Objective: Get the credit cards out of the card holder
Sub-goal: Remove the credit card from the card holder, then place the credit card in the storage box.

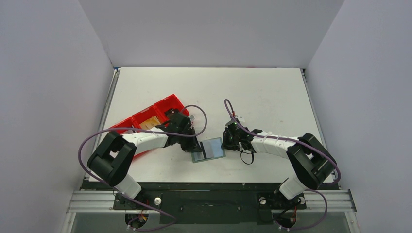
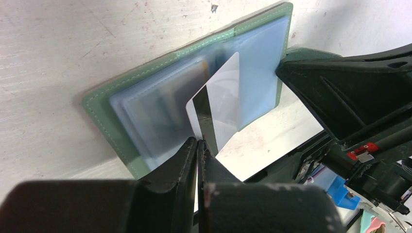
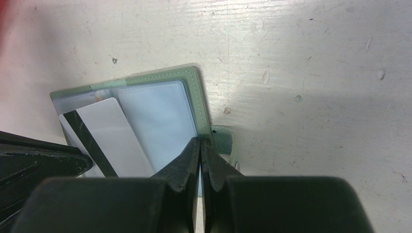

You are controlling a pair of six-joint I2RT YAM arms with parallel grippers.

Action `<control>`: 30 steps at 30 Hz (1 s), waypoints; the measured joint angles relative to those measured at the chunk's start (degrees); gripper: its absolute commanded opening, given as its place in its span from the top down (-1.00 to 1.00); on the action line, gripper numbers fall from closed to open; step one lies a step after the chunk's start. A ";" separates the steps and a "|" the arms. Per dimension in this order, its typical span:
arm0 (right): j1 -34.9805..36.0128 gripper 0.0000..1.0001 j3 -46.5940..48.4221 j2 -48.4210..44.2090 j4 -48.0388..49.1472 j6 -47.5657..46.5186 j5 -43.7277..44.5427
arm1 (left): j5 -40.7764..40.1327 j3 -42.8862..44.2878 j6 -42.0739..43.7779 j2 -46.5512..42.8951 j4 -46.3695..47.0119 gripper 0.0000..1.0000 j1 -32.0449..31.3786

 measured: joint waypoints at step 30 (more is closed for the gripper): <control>-0.39 -0.02 2.75 -8.59 -3.91 -2.82 -1.33 | 2.86 -0.76 3.50 -9.07 -4.11 1.00 2.60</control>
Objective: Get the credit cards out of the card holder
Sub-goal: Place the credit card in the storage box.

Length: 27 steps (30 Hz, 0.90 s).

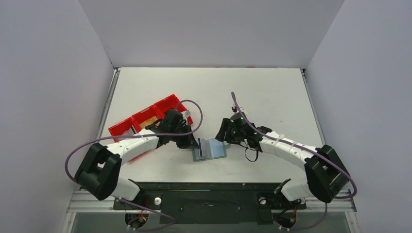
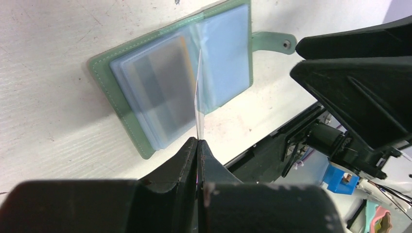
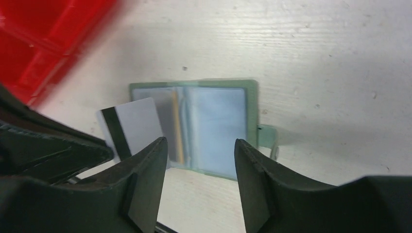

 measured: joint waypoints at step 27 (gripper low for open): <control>-7.02 -0.01 -12.92 -6.12 38.18 13.73 -26.03 | 20.00 -2.86 -15.08 -4.55 25.88 1.00 8.79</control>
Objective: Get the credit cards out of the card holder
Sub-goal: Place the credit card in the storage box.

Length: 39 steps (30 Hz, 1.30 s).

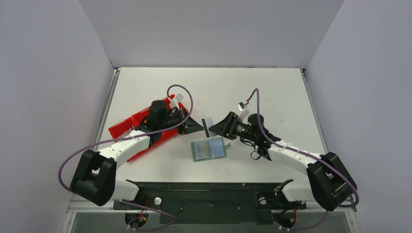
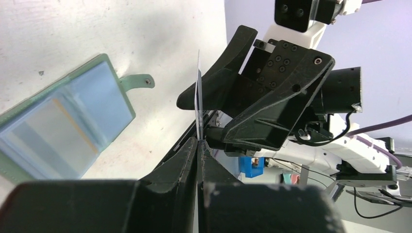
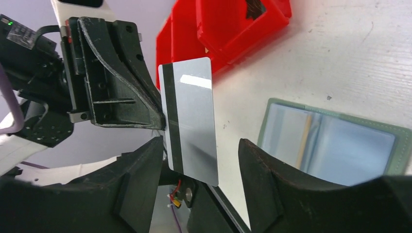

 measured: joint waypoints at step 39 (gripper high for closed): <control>-0.42 0.99 -3.32 4.83 22.12 15.45 -6.51 | 3.69 -0.61 -8.52 3.17 12.04 1.00 0.44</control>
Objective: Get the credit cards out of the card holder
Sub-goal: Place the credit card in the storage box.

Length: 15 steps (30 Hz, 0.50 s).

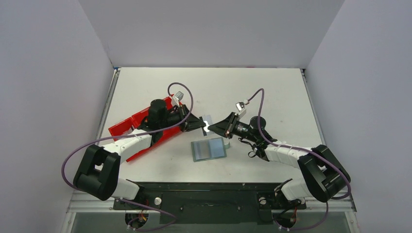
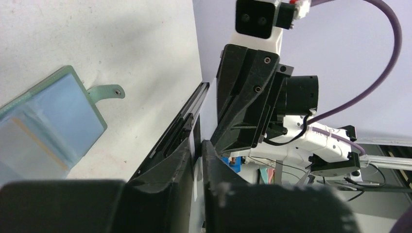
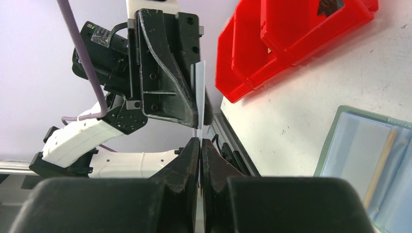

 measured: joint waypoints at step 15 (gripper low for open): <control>0.33 -0.44 9.05 -10.95 -37.94 -17.46 14.25 | -9.94 4.61 9.75 -5.03 -24.09 1.00 0.33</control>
